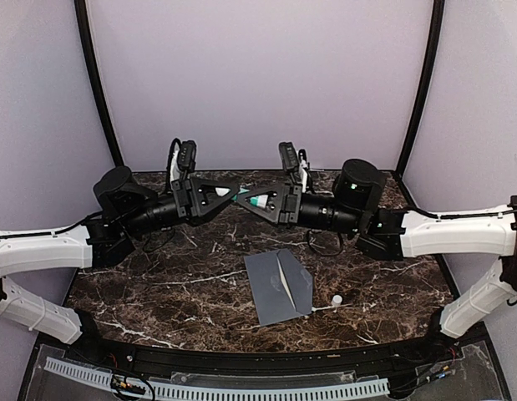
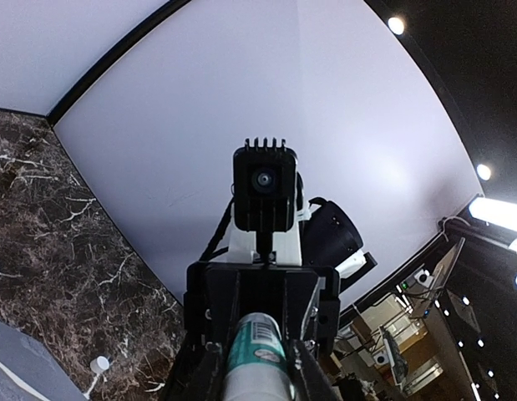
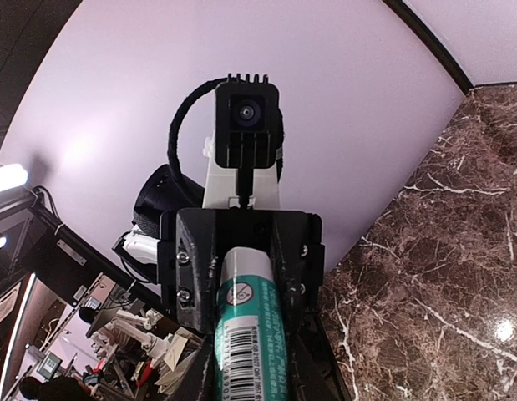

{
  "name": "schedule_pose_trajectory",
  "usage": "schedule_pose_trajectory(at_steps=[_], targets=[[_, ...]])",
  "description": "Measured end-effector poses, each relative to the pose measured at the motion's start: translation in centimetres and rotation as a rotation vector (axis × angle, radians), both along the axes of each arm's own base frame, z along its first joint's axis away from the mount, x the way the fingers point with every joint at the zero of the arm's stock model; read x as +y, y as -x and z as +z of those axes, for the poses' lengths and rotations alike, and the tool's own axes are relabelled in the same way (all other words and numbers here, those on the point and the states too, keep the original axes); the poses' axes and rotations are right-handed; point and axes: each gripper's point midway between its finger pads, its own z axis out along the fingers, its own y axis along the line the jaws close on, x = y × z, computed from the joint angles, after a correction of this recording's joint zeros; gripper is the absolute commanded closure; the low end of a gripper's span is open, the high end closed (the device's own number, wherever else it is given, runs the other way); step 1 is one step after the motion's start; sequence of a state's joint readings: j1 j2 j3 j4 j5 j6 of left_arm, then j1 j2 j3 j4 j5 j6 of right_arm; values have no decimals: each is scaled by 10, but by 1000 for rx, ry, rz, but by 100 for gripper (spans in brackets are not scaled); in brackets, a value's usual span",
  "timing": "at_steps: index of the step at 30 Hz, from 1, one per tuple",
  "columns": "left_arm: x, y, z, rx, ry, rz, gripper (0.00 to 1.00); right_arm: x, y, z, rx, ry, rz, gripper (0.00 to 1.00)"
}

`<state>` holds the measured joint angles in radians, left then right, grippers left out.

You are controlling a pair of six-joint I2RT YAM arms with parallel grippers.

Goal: Place the letter into the envelope and seal it
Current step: Adjust the solid glue.

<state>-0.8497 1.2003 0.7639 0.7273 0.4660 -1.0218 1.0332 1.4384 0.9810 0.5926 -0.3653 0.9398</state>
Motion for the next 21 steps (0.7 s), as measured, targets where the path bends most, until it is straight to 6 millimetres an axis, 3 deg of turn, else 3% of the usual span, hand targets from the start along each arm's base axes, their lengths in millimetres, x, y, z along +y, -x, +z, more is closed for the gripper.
schedule_pose_trajectory(at_steps=[2, 6, 15, 21], targets=[[-1, 0, -2, -3, -8, 1, 43, -3, 1, -1, -5, 7, -10, 87], [-2, 0, -8, 1, -32, 6, 24, -12, -4, 4, -24, 5, -60, 87], [10, -1, -6, -34, -79, 67, 2, -31, -11, 5, -57, 54, -158, 88], [30, -13, -3, -54, -201, 189, 1, -58, -16, 0, -88, 158, -267, 88]])
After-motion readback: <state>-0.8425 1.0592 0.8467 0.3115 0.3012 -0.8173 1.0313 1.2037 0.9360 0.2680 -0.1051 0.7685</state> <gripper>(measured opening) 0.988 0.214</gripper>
